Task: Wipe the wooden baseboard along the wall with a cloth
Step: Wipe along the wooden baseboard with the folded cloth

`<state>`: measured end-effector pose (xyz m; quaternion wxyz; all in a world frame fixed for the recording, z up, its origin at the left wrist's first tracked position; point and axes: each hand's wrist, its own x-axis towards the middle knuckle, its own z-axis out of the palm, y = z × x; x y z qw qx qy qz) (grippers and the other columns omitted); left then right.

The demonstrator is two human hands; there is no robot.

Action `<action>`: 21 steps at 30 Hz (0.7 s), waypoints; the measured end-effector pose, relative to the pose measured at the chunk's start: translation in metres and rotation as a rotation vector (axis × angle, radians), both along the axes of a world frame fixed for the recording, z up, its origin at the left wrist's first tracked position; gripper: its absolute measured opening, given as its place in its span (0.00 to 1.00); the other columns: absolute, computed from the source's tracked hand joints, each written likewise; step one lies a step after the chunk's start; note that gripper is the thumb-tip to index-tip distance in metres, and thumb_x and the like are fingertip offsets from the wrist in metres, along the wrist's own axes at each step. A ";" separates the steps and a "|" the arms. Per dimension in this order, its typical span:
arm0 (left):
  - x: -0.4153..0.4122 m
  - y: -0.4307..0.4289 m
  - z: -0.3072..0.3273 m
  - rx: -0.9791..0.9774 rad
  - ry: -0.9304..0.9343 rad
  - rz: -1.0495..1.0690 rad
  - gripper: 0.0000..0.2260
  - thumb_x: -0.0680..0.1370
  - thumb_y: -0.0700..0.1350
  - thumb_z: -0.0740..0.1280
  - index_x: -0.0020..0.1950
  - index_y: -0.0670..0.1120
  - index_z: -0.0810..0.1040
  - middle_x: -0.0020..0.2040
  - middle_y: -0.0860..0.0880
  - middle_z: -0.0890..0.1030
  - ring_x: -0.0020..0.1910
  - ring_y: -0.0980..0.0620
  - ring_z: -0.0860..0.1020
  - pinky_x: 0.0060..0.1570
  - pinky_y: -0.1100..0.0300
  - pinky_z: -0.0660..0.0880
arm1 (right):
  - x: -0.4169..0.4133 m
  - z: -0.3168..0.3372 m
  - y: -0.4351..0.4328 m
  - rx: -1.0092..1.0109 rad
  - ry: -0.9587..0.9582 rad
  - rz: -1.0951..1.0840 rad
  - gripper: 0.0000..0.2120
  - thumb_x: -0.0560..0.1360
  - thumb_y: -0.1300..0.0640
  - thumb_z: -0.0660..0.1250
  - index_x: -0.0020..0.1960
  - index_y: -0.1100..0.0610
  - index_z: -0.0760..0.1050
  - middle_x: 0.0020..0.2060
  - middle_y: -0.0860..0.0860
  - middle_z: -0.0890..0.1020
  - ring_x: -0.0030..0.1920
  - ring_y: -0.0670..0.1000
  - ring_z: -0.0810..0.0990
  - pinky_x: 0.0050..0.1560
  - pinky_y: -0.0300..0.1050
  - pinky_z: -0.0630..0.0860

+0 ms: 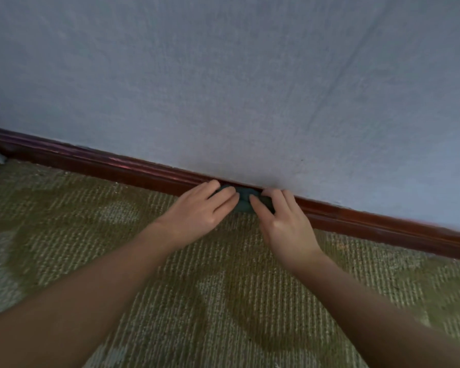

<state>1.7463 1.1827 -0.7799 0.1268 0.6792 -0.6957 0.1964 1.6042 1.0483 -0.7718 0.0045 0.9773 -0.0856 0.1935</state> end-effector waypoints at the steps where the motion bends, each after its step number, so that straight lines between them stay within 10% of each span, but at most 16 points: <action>1: 0.004 0.001 0.001 -0.009 0.001 0.016 0.13 0.75 0.32 0.58 0.51 0.33 0.81 0.48 0.38 0.82 0.42 0.42 0.77 0.40 0.54 0.78 | 0.006 -0.001 0.002 0.010 -0.017 -0.006 0.20 0.61 0.73 0.74 0.53 0.68 0.79 0.45 0.64 0.79 0.43 0.62 0.79 0.43 0.50 0.78; 21: 0.006 -0.004 -0.022 -0.095 0.064 -0.004 0.10 0.73 0.31 0.63 0.49 0.33 0.81 0.49 0.37 0.82 0.43 0.45 0.67 0.38 0.55 0.77 | 0.006 -0.024 -0.011 -0.079 -0.031 0.127 0.20 0.64 0.72 0.74 0.55 0.69 0.78 0.47 0.65 0.80 0.43 0.63 0.79 0.42 0.52 0.77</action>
